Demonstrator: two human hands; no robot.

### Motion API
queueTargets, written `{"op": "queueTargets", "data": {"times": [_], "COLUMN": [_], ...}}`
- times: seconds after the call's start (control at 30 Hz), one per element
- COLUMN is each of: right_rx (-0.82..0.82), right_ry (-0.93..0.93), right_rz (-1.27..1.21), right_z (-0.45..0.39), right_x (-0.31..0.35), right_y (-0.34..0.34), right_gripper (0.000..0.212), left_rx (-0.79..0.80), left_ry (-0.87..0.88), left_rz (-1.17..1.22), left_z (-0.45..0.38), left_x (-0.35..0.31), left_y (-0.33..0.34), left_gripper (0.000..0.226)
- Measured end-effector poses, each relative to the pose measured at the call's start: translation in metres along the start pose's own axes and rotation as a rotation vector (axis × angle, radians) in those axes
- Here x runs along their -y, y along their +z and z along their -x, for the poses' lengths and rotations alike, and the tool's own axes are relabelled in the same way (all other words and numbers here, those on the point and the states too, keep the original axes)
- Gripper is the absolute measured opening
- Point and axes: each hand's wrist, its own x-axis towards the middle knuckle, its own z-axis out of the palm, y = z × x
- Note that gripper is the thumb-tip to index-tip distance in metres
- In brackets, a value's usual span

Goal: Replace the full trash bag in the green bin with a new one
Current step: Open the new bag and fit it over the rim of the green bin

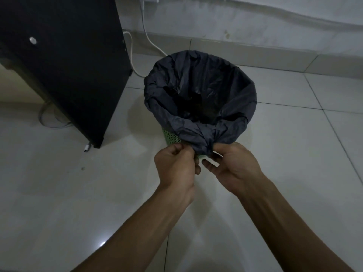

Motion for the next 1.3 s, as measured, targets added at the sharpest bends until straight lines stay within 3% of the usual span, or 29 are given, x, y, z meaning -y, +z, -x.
{"op": "queueTargets", "data": {"times": [0.17,0.3,0.4,0.57,0.7,0.83,0.97,1.03,1.2,1.3], "right_rx": [-0.037,-0.013,-0.032,-0.243,-0.159,-0.113,-0.110,-0.086,-0.072,-0.029], "right_ry": [-0.031,-0.028,0.027,0.137,0.155,0.191,0.183,0.174,0.079,0.020], "right_rz": [0.027,0.032,-0.053,-0.245,-0.202,-0.137,-0.253,-0.322,-0.368,-0.346], "right_z": [0.001,0.002,0.003,0.012,0.028,0.021,0.015,0.015,0.015,0.014], "right_x": [0.003,0.005,0.007,0.010,0.016,0.023,0.027,0.028,0.023,0.020], "right_y": [-0.001,0.000,-0.001,-0.008,-0.004,0.007,0.009,0.009,0.011,0.014], "right_gripper": [0.024,0.026,0.025,0.019,0.016,0.042,0.031,0.026,0.017,0.016], "left_rx": [0.138,0.144,0.196,0.198,0.202,0.241,0.301,0.275,0.007,-0.029], "left_ry": [-0.004,0.066,-0.040,-0.086,-0.056,-0.018,-0.041,-0.050,-0.130,-0.127], "left_rz": [0.131,0.067,0.153,0.252,0.250,0.219,0.227,0.244,0.196,0.261], "left_z": [0.020,0.018,0.007,-0.004,-0.007,-0.008,-0.009,-0.008,-0.008,-0.001], "left_x": [-0.007,-0.005,-0.005,-0.003,-0.002,-0.001,-0.004,-0.007,-0.014,-0.025], "left_y": [-0.004,-0.004,-0.004,0.000,0.001,0.000,-0.001,0.000,0.002,0.001], "left_gripper": [0.017,0.018,0.023,0.022,0.021,0.026,0.028,0.024,0.012,0.010]}}
